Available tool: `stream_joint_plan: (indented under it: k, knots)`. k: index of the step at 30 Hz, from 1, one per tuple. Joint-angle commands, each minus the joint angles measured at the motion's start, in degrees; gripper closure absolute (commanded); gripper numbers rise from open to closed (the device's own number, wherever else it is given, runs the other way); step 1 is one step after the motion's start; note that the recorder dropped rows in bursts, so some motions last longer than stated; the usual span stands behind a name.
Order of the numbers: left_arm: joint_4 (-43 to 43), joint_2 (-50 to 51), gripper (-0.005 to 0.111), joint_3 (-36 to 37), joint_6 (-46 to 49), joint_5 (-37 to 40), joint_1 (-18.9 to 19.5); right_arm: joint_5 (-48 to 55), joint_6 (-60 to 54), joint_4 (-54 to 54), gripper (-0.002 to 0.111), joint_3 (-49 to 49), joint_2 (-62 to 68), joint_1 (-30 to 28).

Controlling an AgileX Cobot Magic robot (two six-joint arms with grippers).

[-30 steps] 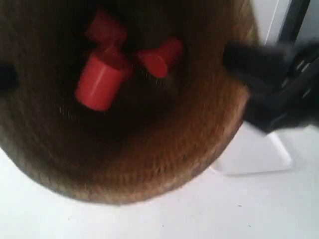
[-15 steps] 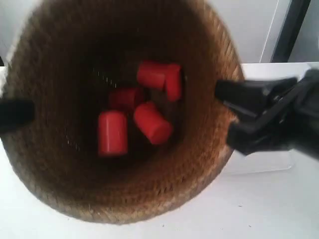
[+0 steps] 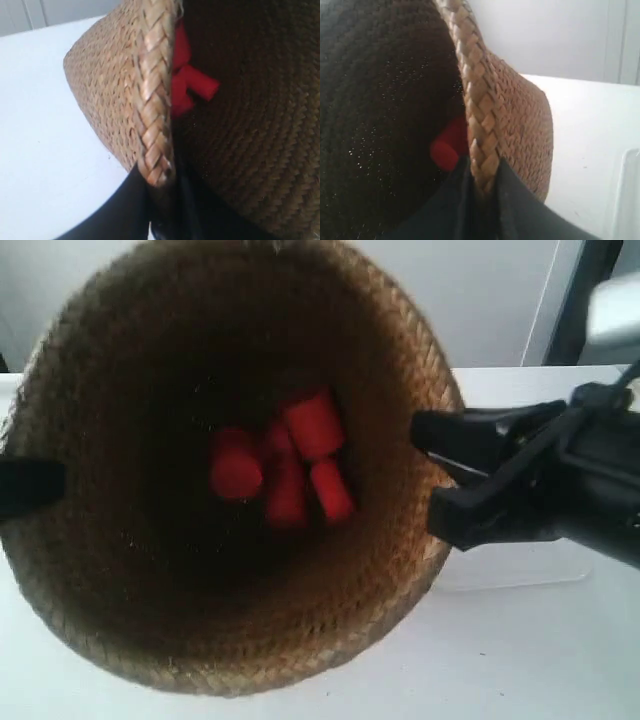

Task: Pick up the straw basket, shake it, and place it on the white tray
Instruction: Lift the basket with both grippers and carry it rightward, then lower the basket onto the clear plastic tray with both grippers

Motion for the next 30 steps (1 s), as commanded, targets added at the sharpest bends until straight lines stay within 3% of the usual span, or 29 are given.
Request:
stream_joint_plan:
  k: [1,4,8,11,16,22,24,25,27,29,30]
  knots:
    - [0.7,-2.3,0.107,-9.2,1.8,4.0,-0.3,-8.4,-0.8,-0.9,0.108,-8.9,-3.5,0.0]
    - [0.9,-3.3,0.107,-12.3,2.7,7.0,-0.3,-9.7,-0.3,-0.9,0.108,-10.8,-6.3,0.0]
    - [1.1,-1.8,0.107,-1.8,0.9,2.0,-0.3,-1.6,1.3,-0.9,0.108,0.5,-1.4,0.0]
    - [1.0,-0.1,0.107,1.6,-0.9,-2.5,-0.3,2.3,1.3,-0.9,0.108,2.2,1.3,0.0]
    - [-0.2,-0.8,0.107,-10.4,0.8,1.7,-0.3,-5.5,-0.2,-0.9,0.108,-6.9,-3.9,0.0]
    - [0.9,8.9,0.107,-15.6,-2.0,0.9,-0.3,7.5,1.6,0.4,0.108,-10.0,-6.9,-0.3]
    - [0.9,17.1,0.107,-19.1,-2.2,2.3,-0.3,12.8,-9.7,10.2,0.108,-10.1,-6.8,-0.3]
    - [0.3,22.1,0.107,-22.7,-2.2,3.8,-0.3,21.5,-26.1,24.7,0.108,-11.0,-6.7,-0.3]
    - [0.2,25.8,0.107,-25.9,-1.8,5.2,-0.3,36.5,-41.6,36.4,0.108,-13.7,-5.3,-0.3]
    - [-0.7,30.2,0.107,-29.9,-1.6,4.7,-0.3,47.5,-47.4,38.3,0.108,-16.9,-3.1,-0.3]
    - [-1.6,31.7,0.107,-31.2,-0.6,4.3,-0.3,47.1,-47.5,38.3,0.108,-17.6,-2.7,-0.3]
